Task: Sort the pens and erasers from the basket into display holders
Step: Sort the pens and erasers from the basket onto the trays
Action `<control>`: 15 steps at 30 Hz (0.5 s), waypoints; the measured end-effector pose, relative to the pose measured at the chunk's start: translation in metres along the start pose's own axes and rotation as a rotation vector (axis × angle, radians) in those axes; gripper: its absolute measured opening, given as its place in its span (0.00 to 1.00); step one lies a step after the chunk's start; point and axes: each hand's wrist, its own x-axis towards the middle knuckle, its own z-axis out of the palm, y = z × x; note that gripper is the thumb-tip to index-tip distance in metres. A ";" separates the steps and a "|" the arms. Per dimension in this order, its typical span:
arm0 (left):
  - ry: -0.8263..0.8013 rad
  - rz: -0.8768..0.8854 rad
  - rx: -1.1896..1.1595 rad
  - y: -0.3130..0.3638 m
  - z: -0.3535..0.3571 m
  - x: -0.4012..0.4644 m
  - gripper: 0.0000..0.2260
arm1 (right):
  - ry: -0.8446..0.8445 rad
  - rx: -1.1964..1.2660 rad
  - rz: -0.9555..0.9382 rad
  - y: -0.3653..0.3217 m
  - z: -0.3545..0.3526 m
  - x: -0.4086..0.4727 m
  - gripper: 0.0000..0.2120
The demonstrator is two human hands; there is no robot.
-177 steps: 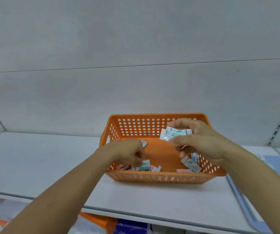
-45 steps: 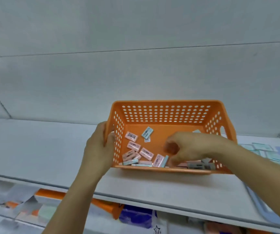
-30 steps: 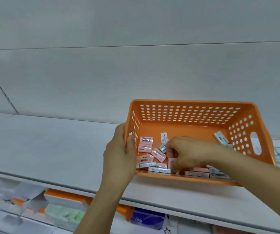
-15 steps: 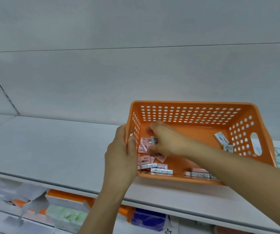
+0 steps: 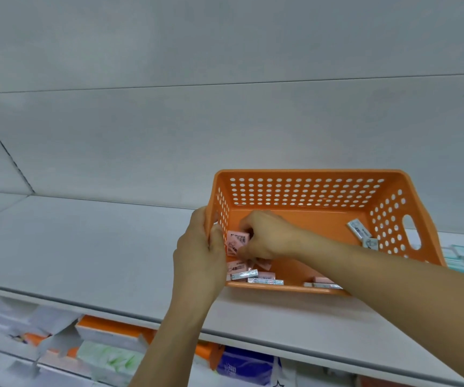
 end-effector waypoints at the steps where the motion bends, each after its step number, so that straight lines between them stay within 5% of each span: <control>1: -0.001 -0.003 0.004 0.000 0.000 0.000 0.07 | -0.003 0.017 0.007 0.001 -0.003 0.000 0.09; 7: -0.046 -0.040 0.203 0.012 -0.003 0.009 0.15 | 0.050 0.336 0.023 0.018 -0.032 -0.027 0.07; 10: 0.124 0.101 0.395 0.031 -0.004 0.004 0.21 | 0.095 0.479 0.001 0.033 -0.051 -0.056 0.07; 12: 0.189 0.255 0.304 0.053 0.002 -0.007 0.19 | 0.125 0.556 -0.031 0.044 -0.065 -0.078 0.07; 15: 0.023 0.291 -0.028 0.089 0.025 -0.026 0.16 | 0.190 0.625 -0.087 0.063 -0.084 -0.116 0.06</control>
